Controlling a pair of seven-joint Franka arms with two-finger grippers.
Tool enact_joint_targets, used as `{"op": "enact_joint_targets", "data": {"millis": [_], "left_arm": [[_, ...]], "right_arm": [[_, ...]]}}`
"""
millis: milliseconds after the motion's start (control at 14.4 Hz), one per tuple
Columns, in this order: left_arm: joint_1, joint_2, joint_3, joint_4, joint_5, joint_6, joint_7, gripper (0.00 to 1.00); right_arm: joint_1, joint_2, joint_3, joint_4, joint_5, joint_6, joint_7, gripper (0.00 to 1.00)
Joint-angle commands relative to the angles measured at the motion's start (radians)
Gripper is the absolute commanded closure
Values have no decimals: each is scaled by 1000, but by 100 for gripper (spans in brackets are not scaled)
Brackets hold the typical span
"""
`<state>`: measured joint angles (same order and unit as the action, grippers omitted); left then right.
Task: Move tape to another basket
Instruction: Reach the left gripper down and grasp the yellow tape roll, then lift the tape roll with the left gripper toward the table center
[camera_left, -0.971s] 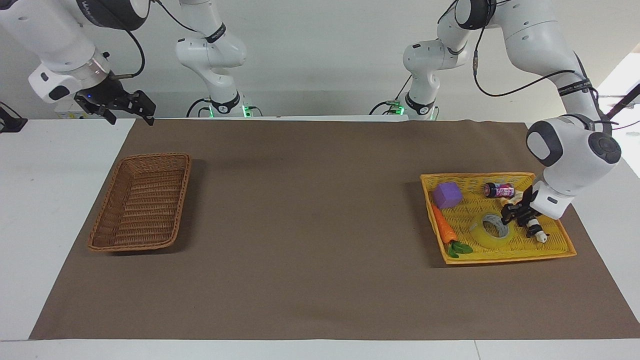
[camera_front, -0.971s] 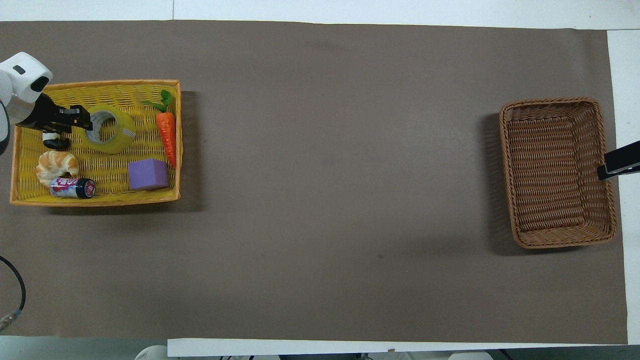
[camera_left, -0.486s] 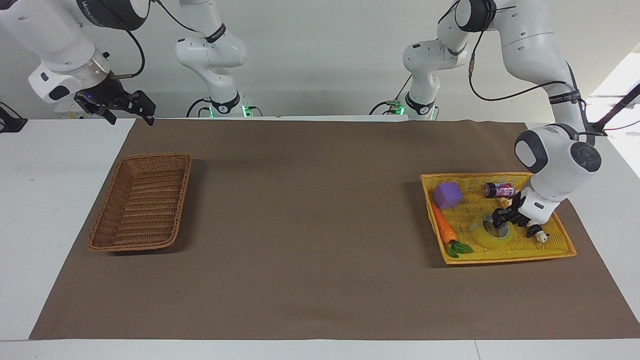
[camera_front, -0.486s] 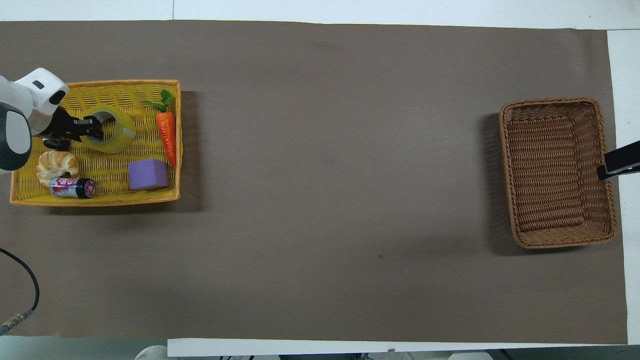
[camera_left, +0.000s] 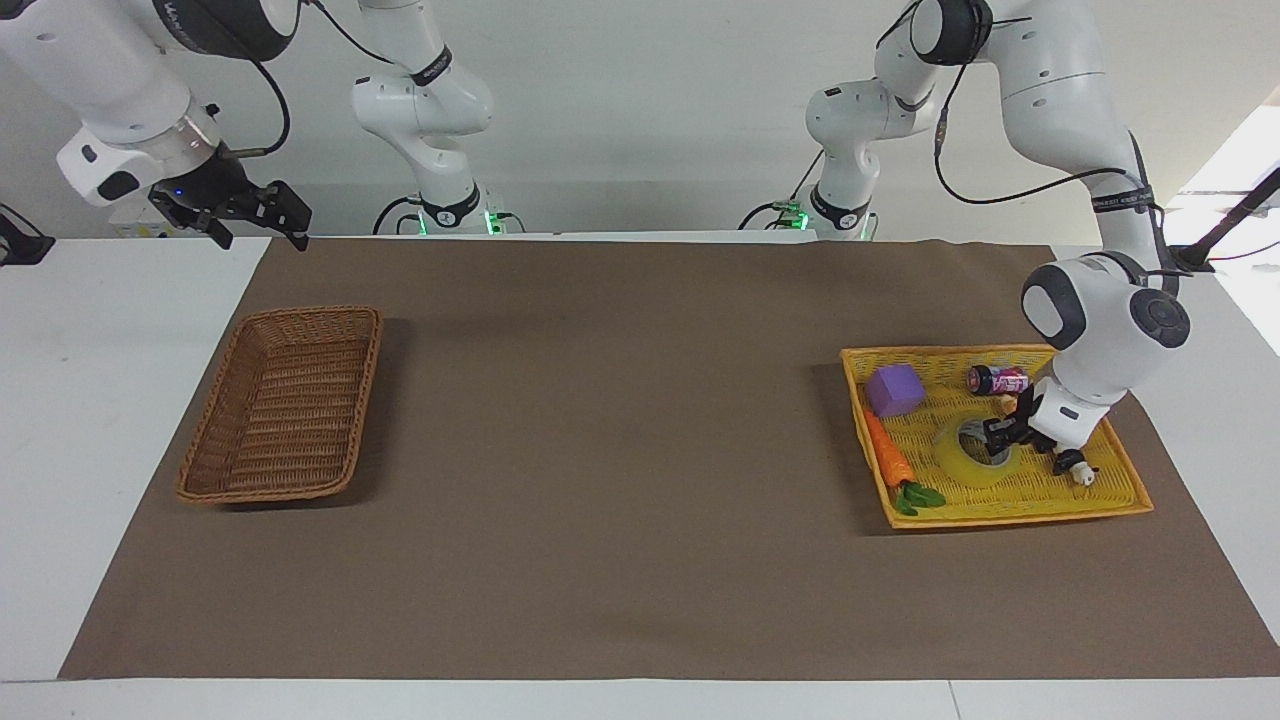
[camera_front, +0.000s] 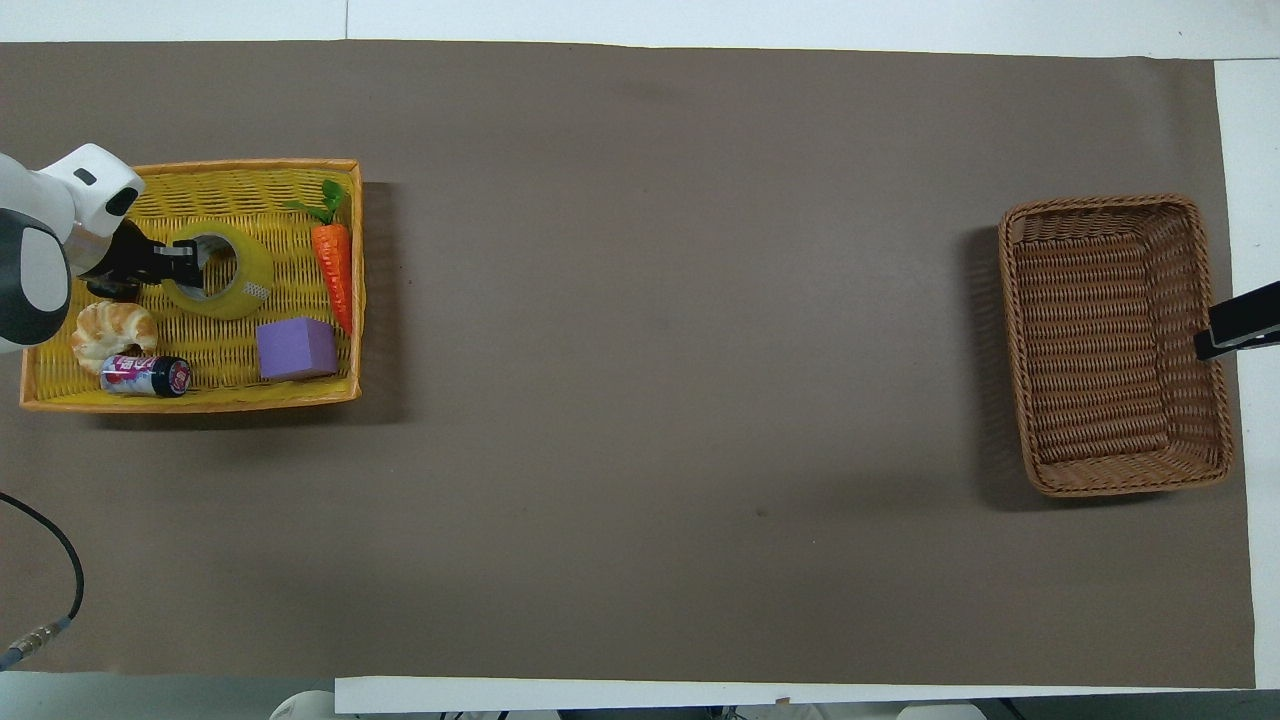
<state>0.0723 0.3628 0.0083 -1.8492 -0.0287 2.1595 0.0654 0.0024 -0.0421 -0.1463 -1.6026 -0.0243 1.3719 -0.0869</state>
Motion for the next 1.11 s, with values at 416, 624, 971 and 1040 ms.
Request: {"op": "enact_joint_targets", "data": {"millis": [416, 624, 971, 1040], "left_arm": [[-277, -94, -7, 332, -144, -465, -417, 100], [-423, -146, -7, 224, -155, -399, -574, 100], [-531, -202, -11, 93, -219, -265, -639, 100], [-531, -202, -10, 94, -265, -254, -639, 100]], "right_arm": [[-6, -24, 7, -28, -3, 9, -14, 0], [-6, -24, 7, -28, -5, 9, -14, 0], [-6, -24, 7, -28, -3, 9, -14, 0], [-6, -24, 7, -28, -3, 9, -14, 0]]}}
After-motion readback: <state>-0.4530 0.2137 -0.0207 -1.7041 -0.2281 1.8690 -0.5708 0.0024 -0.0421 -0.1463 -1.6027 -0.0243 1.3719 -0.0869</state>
